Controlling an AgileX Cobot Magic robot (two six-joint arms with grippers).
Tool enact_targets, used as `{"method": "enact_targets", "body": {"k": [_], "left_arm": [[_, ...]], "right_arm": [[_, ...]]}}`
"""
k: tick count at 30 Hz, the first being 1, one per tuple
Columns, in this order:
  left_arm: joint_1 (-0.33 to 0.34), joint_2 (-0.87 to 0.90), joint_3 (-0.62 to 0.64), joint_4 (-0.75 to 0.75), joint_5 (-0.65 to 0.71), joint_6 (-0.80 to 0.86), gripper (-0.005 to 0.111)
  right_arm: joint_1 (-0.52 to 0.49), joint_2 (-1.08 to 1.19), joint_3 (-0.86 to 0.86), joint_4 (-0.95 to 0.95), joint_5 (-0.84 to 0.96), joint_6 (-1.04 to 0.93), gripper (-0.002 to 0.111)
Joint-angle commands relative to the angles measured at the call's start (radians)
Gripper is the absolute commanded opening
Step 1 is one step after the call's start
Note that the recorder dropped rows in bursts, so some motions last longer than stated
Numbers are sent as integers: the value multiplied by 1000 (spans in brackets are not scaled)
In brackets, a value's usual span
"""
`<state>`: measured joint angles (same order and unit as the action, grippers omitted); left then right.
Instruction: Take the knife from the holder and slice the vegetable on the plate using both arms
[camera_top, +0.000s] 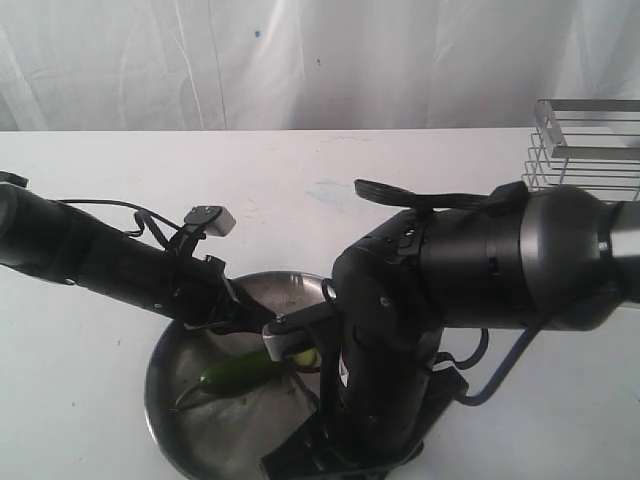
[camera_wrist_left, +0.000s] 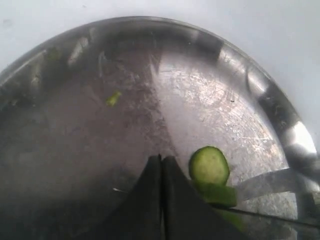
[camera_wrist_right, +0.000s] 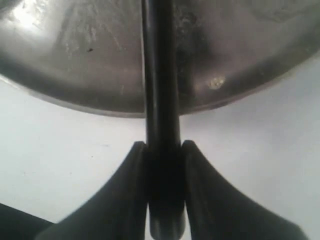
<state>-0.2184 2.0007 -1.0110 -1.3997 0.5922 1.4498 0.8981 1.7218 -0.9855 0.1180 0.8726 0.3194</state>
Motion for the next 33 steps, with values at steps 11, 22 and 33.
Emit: {"method": "enact_targets", "body": {"k": [11,22,33], "left_arm": [[-5,0,-27,33,90,-7,0],[-3,-70,-83,22,141,-43,0],[-3,-205,-83,102,81,-146,0]], "right_arm": [[-2,25,-2,54,57,-55,0],[-2,25,-2,-34,122,0,0],[-2,25,-2,-69,37,6,0]]}}
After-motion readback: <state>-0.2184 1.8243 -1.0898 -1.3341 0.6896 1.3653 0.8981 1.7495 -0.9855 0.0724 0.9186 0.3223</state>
